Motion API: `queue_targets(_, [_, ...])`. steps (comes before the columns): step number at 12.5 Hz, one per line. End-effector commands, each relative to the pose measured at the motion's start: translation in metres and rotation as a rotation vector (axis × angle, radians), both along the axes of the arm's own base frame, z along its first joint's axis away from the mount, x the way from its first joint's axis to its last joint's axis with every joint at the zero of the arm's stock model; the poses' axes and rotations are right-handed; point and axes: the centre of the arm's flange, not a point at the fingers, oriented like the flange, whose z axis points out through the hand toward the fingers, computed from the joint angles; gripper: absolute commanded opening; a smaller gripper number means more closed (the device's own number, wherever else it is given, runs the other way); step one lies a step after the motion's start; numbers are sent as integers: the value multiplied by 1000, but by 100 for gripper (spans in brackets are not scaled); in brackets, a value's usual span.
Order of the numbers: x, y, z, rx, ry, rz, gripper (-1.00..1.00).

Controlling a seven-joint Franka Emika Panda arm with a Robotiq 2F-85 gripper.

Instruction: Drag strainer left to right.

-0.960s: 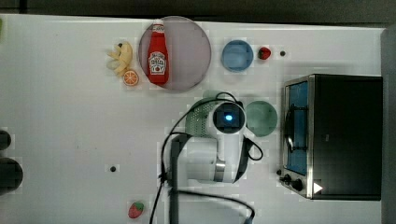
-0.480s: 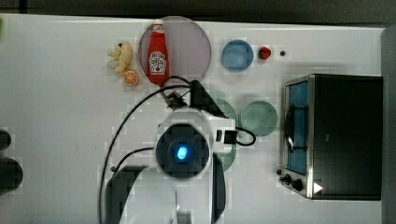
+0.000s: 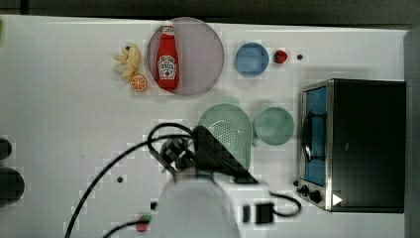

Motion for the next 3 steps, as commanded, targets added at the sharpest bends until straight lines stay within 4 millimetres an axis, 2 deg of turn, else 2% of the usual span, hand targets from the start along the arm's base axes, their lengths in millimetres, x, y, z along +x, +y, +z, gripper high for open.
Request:
queue_targets(1, [-3, -28, 5, -11, 98, 28, 100])
queue_targets(3, [0, -38, 13, -10, 88, 92, 100])
